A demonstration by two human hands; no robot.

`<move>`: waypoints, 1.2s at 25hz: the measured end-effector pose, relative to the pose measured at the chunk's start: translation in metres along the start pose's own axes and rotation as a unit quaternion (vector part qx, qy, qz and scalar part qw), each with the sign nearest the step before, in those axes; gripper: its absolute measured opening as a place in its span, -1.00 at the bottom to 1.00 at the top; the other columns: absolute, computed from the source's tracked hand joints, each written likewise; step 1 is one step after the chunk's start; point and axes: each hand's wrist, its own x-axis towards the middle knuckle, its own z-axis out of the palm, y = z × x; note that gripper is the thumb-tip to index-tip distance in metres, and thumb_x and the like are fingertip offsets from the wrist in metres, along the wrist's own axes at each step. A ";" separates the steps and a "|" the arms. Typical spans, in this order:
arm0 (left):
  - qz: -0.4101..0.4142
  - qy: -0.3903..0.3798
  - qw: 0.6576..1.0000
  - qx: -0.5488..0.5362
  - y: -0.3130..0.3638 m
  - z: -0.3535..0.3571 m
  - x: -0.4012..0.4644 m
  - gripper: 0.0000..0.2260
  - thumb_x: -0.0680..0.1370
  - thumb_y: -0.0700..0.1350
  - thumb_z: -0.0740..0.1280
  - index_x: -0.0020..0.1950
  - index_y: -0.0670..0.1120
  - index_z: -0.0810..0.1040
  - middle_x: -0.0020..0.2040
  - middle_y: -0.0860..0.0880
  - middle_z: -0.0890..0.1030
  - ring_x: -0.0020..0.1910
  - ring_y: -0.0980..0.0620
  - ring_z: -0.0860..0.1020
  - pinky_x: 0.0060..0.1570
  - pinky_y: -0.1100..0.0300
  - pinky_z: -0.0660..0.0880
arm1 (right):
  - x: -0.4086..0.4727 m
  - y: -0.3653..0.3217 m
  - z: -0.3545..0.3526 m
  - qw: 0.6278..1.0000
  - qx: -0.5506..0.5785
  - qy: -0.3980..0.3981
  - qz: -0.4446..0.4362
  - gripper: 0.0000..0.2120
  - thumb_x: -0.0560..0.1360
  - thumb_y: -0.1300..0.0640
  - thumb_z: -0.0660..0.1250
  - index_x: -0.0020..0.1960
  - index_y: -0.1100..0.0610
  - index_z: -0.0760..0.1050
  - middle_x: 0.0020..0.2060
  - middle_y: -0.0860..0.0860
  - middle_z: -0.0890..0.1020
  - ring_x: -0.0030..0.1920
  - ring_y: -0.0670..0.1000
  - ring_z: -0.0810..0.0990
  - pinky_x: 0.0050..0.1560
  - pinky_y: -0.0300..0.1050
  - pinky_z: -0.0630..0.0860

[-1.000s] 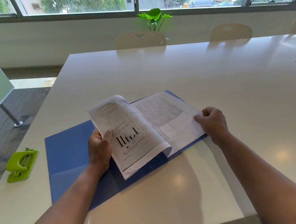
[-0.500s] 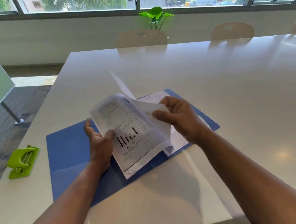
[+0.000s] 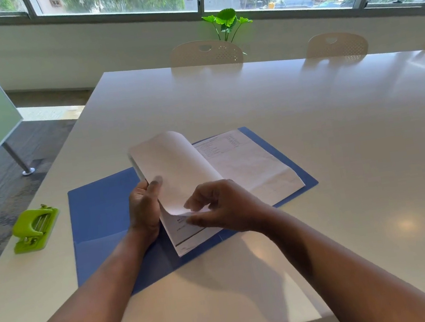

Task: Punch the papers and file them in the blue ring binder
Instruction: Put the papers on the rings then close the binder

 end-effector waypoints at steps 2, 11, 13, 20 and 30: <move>0.000 -0.002 1.000 -0.003 0.000 0.001 0.000 -0.84 0.56 -0.10 0.32 0.05 -0.12 0.64 -0.09 -0.15 0.70 -0.11 -0.15 0.66 -0.19 0.08 0.65 | -0.001 0.001 -0.008 0.999 0.026 0.023 0.019 -0.69 0.46 -0.16 0.51 0.06 0.04 0.68 -0.01 -0.12 0.72 0.03 -0.14 0.66 0.11 -0.12 0.62; -0.002 0.000 1.000 -0.031 -0.003 -0.001 0.004 -0.82 0.57 -0.12 0.24 0.08 -0.16 0.56 -0.08 -0.14 0.62 -0.12 -0.08 0.60 -0.13 0.06 0.55 | -0.014 0.109 -0.091 0.871 -0.206 0.190 0.404 -0.31 0.45 -0.31 0.40 0.43 0.08 0.43 0.36 0.10 0.51 0.36 0.22 0.47 0.27 0.16 0.47; -0.002 0.000 1.000 -0.028 -0.002 -0.001 0.004 -0.85 0.59 -0.14 0.23 0.04 -0.17 0.56 -0.12 -0.10 0.63 -0.15 -0.06 0.60 -0.16 0.09 0.55 | -0.023 0.126 -0.097 0.856 -0.193 0.186 0.443 -0.28 0.42 -0.33 0.42 0.41 0.08 0.43 0.35 0.11 0.49 0.36 0.22 0.46 0.27 0.17 0.45; 0.002 -0.005 1.000 -0.026 -0.003 -0.002 0.005 -0.75 0.56 -0.11 0.25 0.17 -0.21 0.52 -0.08 -0.15 0.60 -0.11 -0.09 0.59 -0.11 0.04 0.53 | -0.026 0.145 -0.102 0.860 -0.135 0.211 0.445 -0.52 0.31 -0.27 0.53 0.08 -0.03 0.51 0.14 0.02 0.58 0.16 0.14 0.55 0.22 0.20 0.51; -0.002 0.001 1.000 -0.020 0.001 0.000 0.003 -0.76 0.51 -0.09 0.28 0.12 -0.16 0.50 -0.16 -0.09 0.57 -0.18 -0.04 0.57 -0.21 0.11 0.52 | -0.025 0.149 -0.103 0.862 -0.009 0.279 0.423 -0.59 0.24 -0.12 0.62 -0.09 0.00 0.49 -0.10 -0.05 0.60 0.00 0.09 0.57 0.21 0.27 0.52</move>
